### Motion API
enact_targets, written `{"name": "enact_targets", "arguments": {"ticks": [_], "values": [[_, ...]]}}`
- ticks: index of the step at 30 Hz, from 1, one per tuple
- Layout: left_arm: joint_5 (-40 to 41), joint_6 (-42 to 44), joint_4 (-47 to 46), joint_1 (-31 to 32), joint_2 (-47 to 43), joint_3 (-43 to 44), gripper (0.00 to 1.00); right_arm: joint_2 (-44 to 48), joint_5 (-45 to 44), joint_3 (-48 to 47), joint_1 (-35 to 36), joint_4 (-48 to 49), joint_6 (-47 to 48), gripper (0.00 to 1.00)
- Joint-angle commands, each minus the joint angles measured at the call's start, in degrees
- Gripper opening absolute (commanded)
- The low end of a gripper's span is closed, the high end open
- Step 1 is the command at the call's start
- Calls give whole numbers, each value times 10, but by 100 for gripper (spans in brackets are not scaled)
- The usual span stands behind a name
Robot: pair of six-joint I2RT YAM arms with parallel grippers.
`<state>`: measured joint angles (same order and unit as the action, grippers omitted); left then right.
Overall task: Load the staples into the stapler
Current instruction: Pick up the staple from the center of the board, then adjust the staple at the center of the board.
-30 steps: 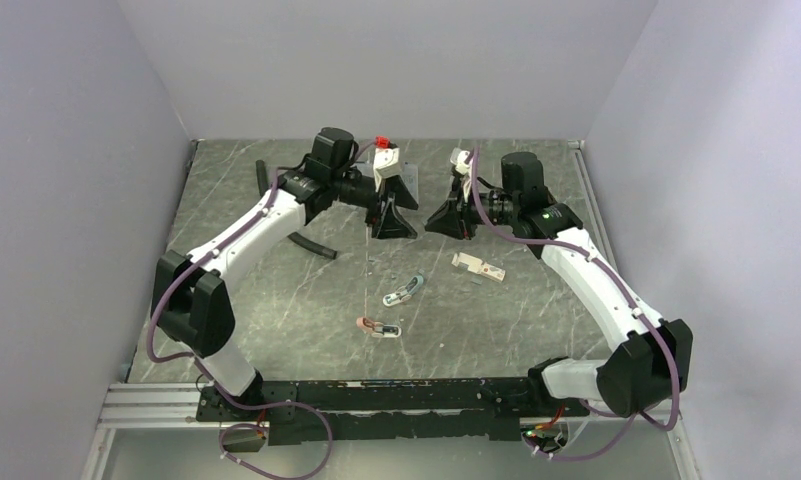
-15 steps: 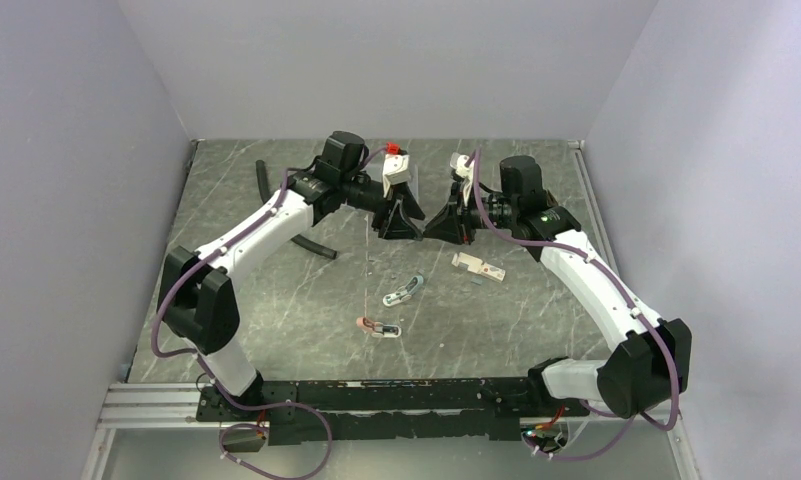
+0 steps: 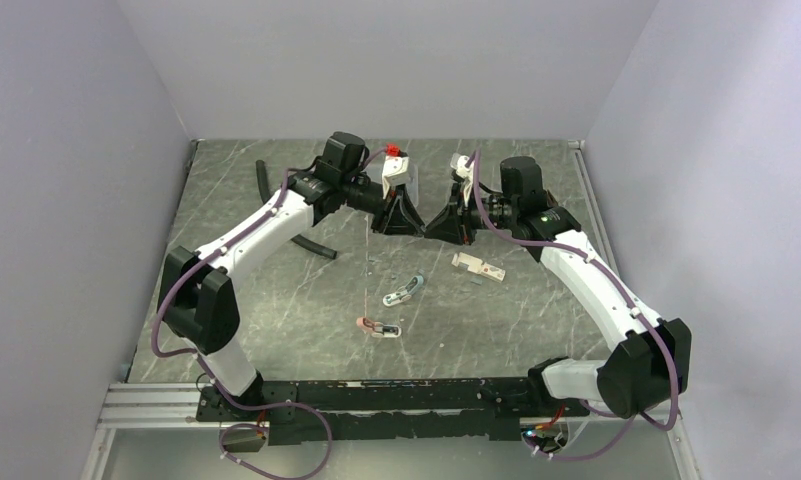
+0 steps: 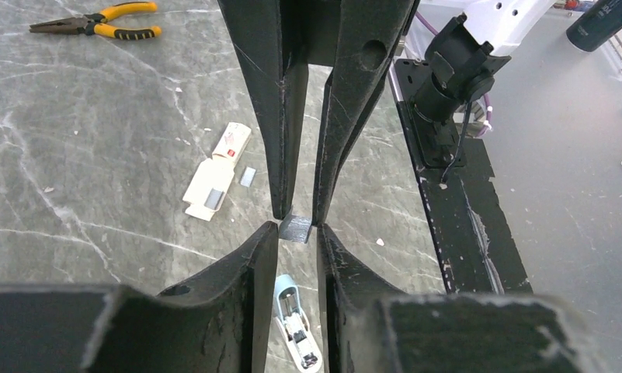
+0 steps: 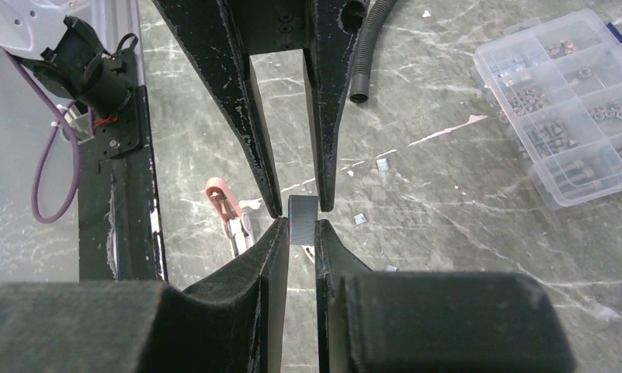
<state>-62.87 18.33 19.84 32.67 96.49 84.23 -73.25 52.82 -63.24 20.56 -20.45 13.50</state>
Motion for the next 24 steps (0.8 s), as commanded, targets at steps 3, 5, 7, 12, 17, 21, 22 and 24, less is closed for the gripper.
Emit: {"name": "enact_targets", "arguments": {"ticks": [3,5,7,12,17,21,22,24], "values": [[-20,8,7,1,3,17,22,9,11,-2,2,21,6,15],[-19,8,8,1,3,17,15,7,10,-3,2,21,6,15],[-18,6,7,1,4,19,9,7,9,-3,2,22,5,16],[-12,-30,-9,1,8,16,3,9,4,-6,2,19,5,34],[11,-127,-46,0,5,1,3,24,-50,-11,2,0,31,58],[33,-237,-57,-4,4,-6,3,50,-107,-23,1,-30,77,63],[41,-269,-54,-7,7,-4,3,62,-123,-23,2,-34,90,64],[47,-339,-44,-12,17,6,3,80,-150,-22,4,-44,115,63]]}}
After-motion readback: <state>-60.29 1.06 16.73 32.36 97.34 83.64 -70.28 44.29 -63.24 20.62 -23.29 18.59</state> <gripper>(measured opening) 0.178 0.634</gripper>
